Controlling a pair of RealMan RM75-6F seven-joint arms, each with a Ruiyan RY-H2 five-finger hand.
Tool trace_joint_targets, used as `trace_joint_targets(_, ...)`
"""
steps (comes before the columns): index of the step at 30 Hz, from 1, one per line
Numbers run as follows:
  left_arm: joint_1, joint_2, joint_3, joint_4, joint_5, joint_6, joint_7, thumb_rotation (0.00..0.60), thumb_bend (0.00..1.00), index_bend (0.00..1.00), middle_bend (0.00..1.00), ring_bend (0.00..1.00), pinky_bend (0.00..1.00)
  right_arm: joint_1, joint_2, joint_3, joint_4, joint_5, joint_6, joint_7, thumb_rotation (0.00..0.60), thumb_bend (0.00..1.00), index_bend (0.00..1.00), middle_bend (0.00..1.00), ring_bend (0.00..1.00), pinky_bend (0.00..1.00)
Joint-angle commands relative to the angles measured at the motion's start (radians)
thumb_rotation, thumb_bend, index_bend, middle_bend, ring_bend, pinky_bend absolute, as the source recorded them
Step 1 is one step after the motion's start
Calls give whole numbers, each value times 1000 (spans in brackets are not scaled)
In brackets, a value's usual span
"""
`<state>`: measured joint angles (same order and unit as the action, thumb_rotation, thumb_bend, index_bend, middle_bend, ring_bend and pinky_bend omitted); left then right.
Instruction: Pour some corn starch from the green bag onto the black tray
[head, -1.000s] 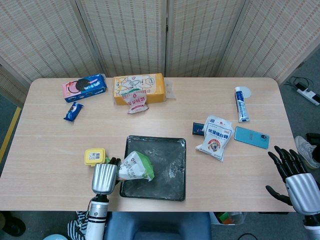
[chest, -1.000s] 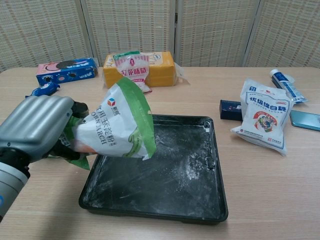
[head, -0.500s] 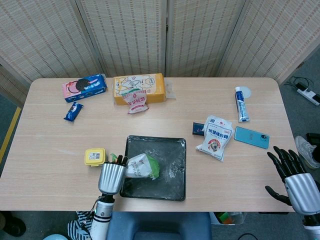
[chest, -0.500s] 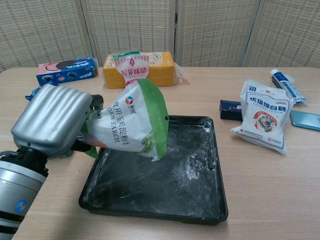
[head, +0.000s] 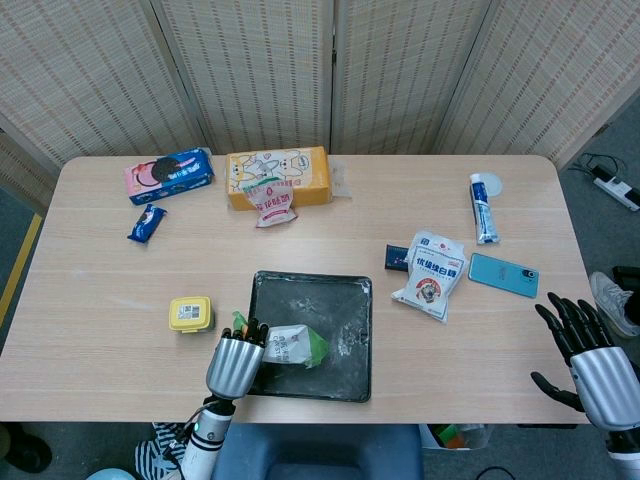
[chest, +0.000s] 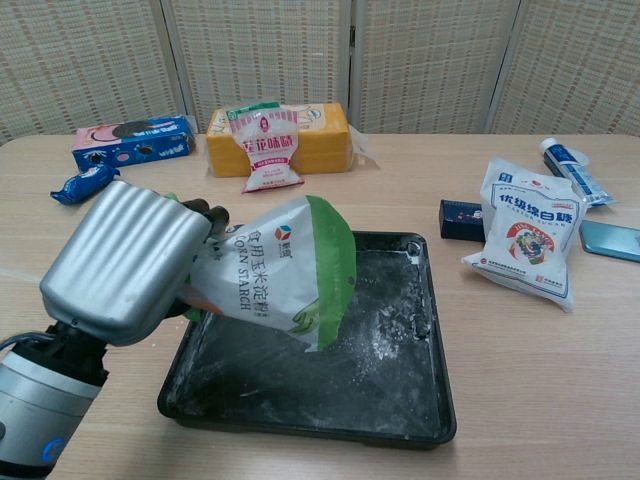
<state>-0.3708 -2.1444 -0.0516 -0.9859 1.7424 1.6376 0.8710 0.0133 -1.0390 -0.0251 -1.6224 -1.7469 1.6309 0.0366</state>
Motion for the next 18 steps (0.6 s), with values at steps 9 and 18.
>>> trace_joint_targets(9, -11, 7, -5, 33, 29, 19, -1, 600, 283, 587, 728, 1000, 1000, 2, -3, 0, -3, 2, -7, -10, 600, 209, 0, 0, 0, 0)
trace_joint_targets(18, -17, 1, -5, 75, 48, 33, 3, 600, 282, 587, 729, 1000, 1000, 0, -2, 1, -2, 3, -1, -7, 600, 209, 0, 0, 0, 0)
